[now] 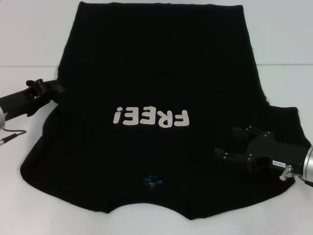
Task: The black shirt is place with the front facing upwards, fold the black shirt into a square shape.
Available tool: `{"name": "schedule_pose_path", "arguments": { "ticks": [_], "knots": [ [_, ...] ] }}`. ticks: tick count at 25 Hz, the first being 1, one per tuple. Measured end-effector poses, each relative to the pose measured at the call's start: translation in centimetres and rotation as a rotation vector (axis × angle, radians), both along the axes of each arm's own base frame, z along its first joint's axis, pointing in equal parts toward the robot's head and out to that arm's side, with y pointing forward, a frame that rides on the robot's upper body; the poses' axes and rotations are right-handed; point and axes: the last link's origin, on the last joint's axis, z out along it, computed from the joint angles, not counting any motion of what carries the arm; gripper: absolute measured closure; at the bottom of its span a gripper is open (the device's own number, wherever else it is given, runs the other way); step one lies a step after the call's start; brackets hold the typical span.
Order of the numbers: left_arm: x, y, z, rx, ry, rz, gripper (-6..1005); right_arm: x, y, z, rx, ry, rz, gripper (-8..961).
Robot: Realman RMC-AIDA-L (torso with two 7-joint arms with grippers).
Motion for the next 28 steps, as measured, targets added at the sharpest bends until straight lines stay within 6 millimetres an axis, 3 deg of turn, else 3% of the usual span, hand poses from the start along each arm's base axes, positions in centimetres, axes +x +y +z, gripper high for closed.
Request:
{"name": "schedule_pose_path", "arguments": {
  "ticks": [13,16,22,27,28],
  "knots": [
    [1.3,-0.7,-4.7,-0.012,-0.099,-0.045,800,-0.2,0.2,0.1,0.004,0.004,0.002,7],
    [1.8,-0.8,-4.7,-0.022,-0.084,-0.106,564,-0.2,0.2,0.1,0.005,0.004,0.001,7],
    [2.9,-2.9,-3.9,-0.105,0.081,-0.435,353,0.1,0.3,0.4,0.001,0.032,-0.053,7],
    [3.4,-5.8,-4.4,-0.188,0.262,-0.726,157,0.5,0.7,2.1,0.023,0.088,-0.147,7],
    [3.6,-6.4,-4.5,-0.176,0.3,-0.795,157,0.5,0.9,2.5,0.029,0.1,-0.166,7]
  ]
}}
